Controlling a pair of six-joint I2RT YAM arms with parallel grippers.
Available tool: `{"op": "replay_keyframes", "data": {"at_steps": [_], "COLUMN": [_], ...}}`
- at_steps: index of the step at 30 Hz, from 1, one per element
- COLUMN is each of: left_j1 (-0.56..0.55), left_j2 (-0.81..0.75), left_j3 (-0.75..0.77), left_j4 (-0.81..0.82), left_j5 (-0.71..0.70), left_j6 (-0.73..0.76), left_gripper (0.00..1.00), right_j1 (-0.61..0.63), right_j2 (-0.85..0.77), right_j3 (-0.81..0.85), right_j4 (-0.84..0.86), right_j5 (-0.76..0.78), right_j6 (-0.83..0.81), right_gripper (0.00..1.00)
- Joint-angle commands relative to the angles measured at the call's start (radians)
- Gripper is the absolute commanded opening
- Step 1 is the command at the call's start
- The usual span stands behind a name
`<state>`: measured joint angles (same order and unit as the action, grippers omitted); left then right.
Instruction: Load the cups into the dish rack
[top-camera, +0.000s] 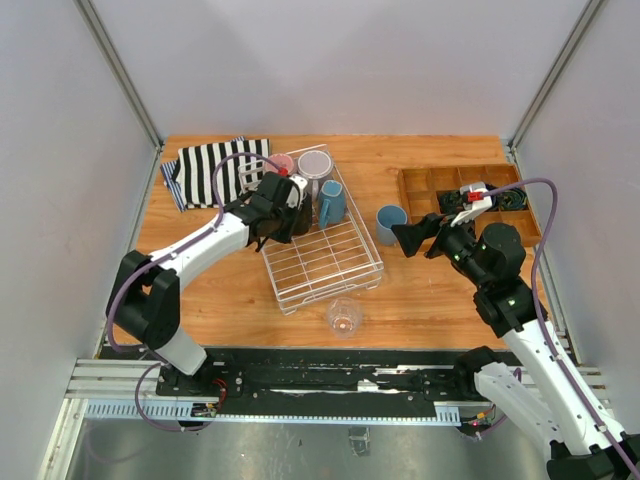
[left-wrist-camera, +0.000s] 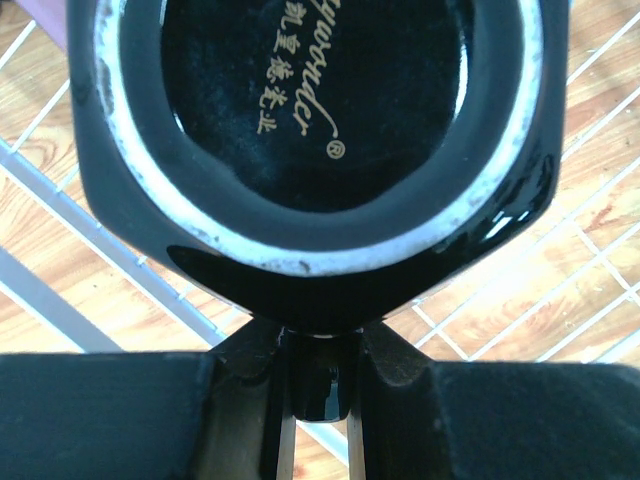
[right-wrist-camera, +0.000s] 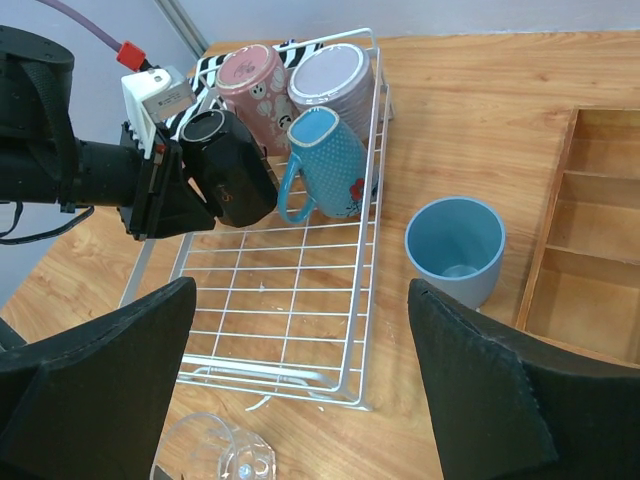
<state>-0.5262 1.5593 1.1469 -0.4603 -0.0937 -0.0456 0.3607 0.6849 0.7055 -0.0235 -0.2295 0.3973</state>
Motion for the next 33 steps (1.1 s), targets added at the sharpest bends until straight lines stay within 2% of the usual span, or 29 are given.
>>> {"op": "replay_keyframes", "data": {"at_steps": [1, 14, 22, 30, 33], "left_j1": [0.005, 0.042, 0.043, 0.043, 0.043], "left_j2": [0.028, 0.125, 0.169, 0.161, 0.149], "left_j3": [0.036, 0.004, 0.006, -0.030, -0.049], "left_j4": [0.122, 0.249, 0.296, 0.316, 0.326], "left_j5": [-0.008, 0.046, 0.024, 0.019, 0.029], "left_j6": [0.047, 0.036, 0.035, 0.006, -0.005], "left_gripper": [0.01, 0.00, 0.01, 0.21, 0.33], "right_j1": [-0.019, -0.032, -0.042, -0.051, -0.052], "right_j2": [-0.013, -0.014, -0.013, 0.004, 0.009], "right_j3": [0.016, 0.035, 0.044, 0.054, 0.053], "right_j4": [-0.013, -0.046, -0.059, -0.060, -0.060], "right_j5": [0.023, 0.023, 0.025, 0.021, 0.025], "right_j6": [-0.016, -0.041, -0.053, -0.054, -0.048], "right_gripper": [0.87, 0.88, 0.89, 0.89, 0.89]}}
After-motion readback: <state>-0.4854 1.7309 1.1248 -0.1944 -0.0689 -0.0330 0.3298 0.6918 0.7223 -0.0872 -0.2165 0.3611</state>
